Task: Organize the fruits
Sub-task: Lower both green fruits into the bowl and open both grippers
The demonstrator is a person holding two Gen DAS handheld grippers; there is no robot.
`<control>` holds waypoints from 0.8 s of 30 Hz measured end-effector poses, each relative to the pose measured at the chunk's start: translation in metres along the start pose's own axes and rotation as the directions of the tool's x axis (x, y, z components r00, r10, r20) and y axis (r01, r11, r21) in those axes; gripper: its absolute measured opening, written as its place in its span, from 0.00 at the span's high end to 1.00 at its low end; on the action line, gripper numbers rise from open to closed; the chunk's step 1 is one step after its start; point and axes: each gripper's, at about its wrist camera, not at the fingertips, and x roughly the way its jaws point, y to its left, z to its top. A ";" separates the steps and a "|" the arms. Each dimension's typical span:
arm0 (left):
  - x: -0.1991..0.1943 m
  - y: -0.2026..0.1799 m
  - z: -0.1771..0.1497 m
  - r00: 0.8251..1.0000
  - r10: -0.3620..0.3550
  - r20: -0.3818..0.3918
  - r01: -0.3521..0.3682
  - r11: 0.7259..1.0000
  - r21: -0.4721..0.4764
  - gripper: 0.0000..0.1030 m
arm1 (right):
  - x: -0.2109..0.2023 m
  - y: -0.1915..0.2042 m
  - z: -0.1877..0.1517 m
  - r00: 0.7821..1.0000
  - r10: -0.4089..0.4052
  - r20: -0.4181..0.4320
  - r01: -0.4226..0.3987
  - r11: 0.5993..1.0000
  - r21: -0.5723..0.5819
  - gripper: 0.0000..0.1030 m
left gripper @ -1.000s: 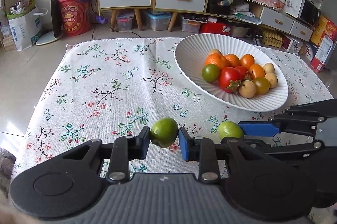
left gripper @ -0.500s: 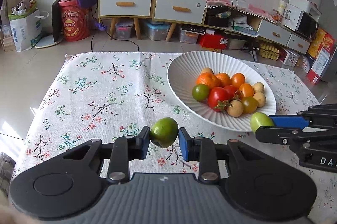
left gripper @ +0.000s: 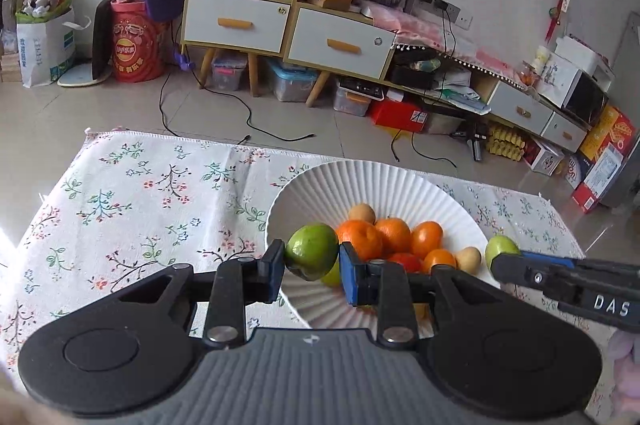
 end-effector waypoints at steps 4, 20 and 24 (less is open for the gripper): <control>0.019 0.004 0.009 1.000 -0.029 -0.013 0.028 0.998 -0.047 0.74 | 0.010 -0.010 0.007 1.000 -0.016 0.007 0.016 0.999 0.036 0.77; 0.053 0.001 0.016 0.995 -0.085 -0.050 0.082 0.995 -0.052 0.74 | 0.062 -0.019 0.020 0.999 0.053 0.013 -0.054 0.989 0.135 0.77; 0.056 0.003 0.018 0.994 -0.098 -0.046 0.096 0.994 -0.056 0.74 | 0.066 -0.017 0.022 0.998 0.063 0.005 -0.063 0.989 0.132 0.77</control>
